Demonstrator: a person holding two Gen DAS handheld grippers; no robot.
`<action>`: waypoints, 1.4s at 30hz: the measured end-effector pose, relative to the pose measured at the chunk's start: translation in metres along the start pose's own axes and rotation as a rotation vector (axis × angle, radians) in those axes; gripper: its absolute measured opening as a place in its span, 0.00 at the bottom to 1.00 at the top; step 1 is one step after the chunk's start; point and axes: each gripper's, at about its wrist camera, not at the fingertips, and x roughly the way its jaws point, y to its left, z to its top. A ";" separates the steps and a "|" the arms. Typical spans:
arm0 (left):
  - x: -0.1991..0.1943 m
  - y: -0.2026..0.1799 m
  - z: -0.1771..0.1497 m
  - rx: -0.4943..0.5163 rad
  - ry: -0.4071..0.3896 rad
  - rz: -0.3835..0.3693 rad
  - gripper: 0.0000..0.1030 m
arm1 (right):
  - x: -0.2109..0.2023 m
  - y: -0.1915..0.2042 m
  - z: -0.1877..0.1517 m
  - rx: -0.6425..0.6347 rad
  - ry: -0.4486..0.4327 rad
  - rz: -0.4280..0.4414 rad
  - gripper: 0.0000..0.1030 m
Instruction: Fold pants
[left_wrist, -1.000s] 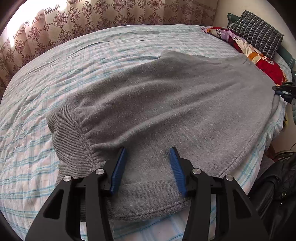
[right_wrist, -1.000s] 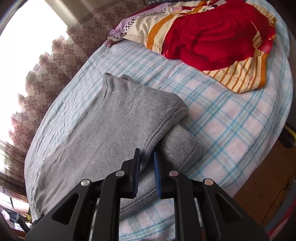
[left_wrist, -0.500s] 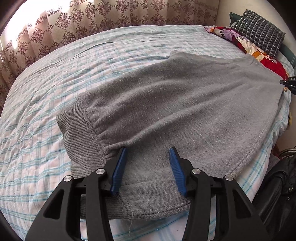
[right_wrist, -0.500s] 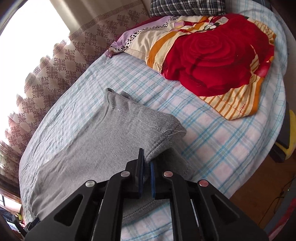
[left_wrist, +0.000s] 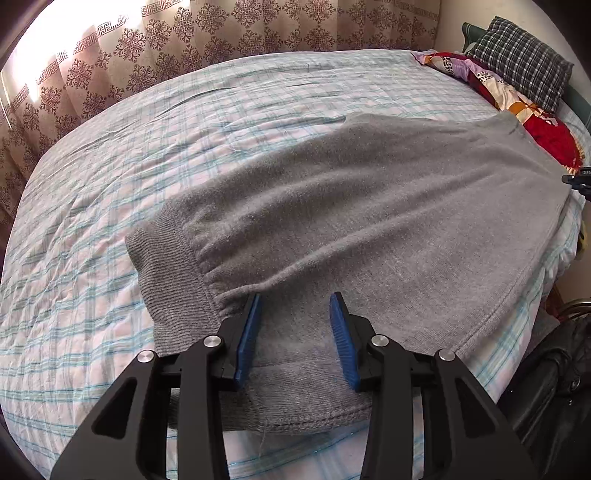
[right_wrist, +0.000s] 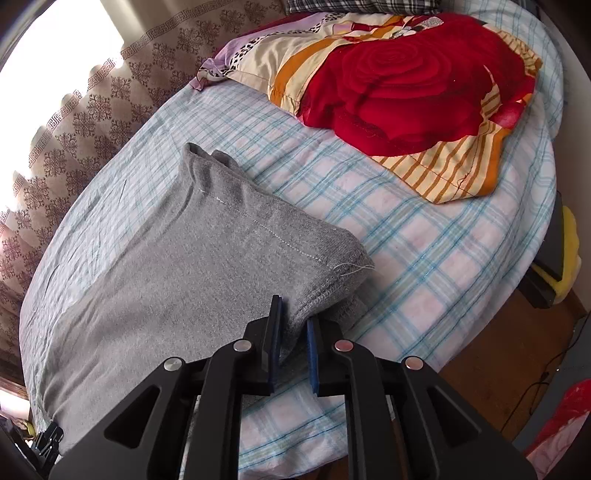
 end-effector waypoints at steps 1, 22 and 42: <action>-0.006 -0.008 0.005 0.017 -0.025 -0.011 0.39 | -0.005 0.002 0.000 -0.009 -0.027 -0.037 0.23; 0.033 -0.134 0.034 0.222 0.030 -0.238 0.40 | 0.017 0.125 -0.074 -0.552 0.116 0.013 0.44; 0.017 -0.172 0.070 0.257 -0.026 -0.296 0.54 | -0.016 0.051 -0.036 -0.197 0.096 0.060 0.45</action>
